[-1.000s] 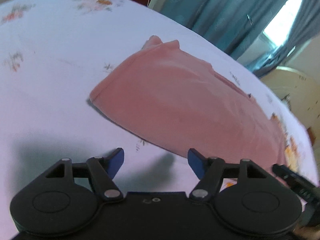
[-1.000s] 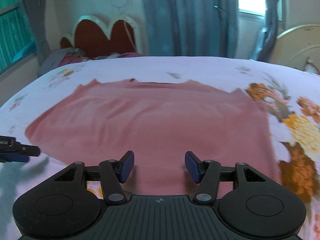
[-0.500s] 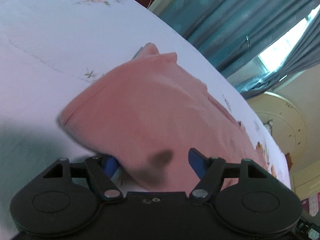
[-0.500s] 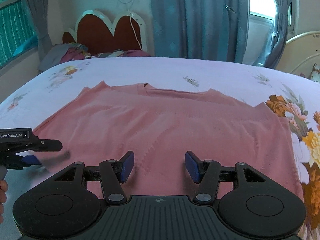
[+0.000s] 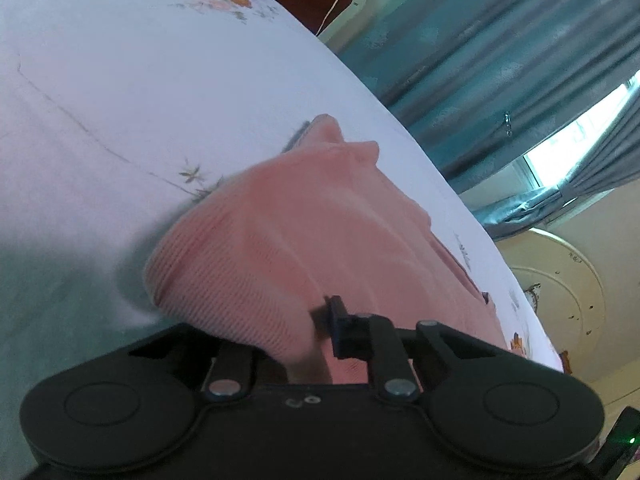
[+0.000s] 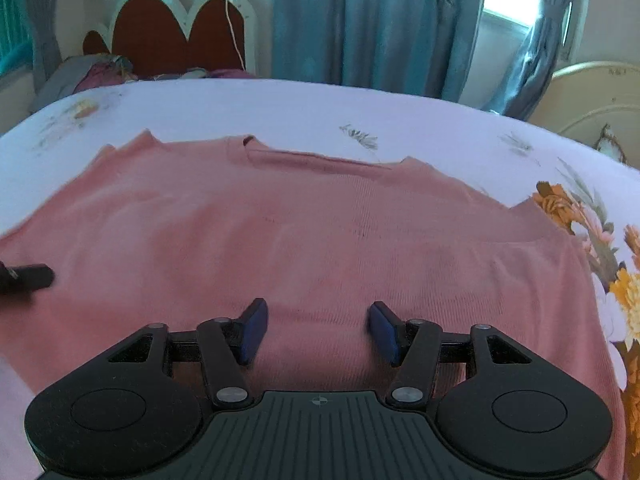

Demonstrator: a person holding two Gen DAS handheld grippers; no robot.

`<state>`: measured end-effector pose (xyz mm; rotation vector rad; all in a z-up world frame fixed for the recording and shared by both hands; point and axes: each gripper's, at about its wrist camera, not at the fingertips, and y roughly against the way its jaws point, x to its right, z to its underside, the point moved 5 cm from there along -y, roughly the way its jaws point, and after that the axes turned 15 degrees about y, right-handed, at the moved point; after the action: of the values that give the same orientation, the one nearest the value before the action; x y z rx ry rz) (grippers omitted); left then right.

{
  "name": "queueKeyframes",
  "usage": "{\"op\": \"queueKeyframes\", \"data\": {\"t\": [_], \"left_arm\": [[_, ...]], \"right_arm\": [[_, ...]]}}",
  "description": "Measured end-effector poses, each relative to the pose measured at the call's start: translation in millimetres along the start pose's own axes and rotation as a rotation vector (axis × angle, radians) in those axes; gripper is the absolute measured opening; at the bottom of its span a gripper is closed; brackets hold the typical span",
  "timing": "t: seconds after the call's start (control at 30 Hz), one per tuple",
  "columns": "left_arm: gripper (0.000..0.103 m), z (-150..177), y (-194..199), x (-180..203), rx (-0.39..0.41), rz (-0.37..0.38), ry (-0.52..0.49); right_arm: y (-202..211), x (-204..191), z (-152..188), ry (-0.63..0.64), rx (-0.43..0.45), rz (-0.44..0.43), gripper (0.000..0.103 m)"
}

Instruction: Fold small clothes

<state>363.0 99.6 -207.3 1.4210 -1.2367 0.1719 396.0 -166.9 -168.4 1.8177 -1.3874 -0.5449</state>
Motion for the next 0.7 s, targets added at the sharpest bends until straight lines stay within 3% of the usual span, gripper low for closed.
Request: {"op": "queueKeyframes", "data": {"t": [0.37, 0.53, 0.7], "left_arm": [[0.010, -1, 14, 22, 0.079, 0.022, -0.087], [0.009, 12, 23, 69, 0.158, 0.017, -0.264], [0.009, 55, 23, 151, 0.175, 0.088, -0.554]], "right_arm": [[-1, 0, 3, 0.019, 0.021, -0.011, 0.056], [7, 12, 3, -0.031, 0.067, -0.070, 0.056], [44, 53, 11, -0.140, 0.157, -0.085, 0.056]]}}
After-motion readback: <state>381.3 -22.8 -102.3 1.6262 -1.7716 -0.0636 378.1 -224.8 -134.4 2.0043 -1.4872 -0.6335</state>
